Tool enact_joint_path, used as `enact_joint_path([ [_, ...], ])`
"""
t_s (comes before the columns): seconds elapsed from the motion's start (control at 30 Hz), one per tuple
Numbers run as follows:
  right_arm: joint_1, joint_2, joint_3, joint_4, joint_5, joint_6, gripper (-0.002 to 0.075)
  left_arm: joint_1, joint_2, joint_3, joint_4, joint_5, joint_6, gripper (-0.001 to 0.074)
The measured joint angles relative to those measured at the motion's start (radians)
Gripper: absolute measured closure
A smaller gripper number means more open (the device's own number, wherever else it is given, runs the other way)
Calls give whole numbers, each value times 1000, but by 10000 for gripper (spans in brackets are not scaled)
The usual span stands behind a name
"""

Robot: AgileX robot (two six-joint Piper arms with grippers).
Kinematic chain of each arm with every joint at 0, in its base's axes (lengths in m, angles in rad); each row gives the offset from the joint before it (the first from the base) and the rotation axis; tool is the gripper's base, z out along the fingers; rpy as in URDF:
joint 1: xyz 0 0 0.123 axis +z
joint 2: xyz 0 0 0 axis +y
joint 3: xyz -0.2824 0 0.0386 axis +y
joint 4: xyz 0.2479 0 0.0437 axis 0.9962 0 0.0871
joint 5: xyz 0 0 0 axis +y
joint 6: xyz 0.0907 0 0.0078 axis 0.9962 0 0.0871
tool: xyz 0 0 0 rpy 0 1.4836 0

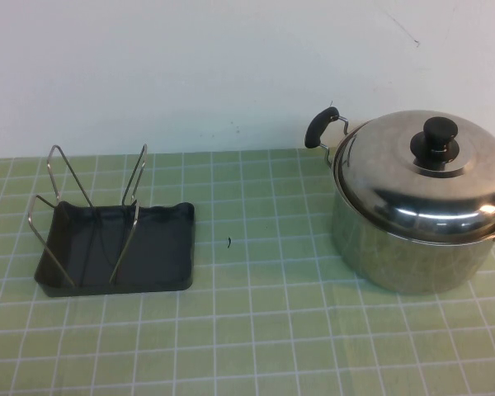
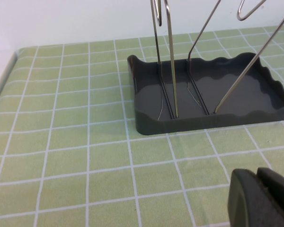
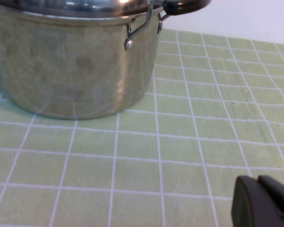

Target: Put pot lid on rack

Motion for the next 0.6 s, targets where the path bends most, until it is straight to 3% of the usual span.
enact_joint_path([
  [0.43, 0, 0, 1, -3, -7, 0, 727, 0, 0, 0, -9, 0, -1, 736],
  [0.6, 0, 0, 10, -57, -154, 0, 727, 0, 0, 2, -15, -63, -1, 736],
])
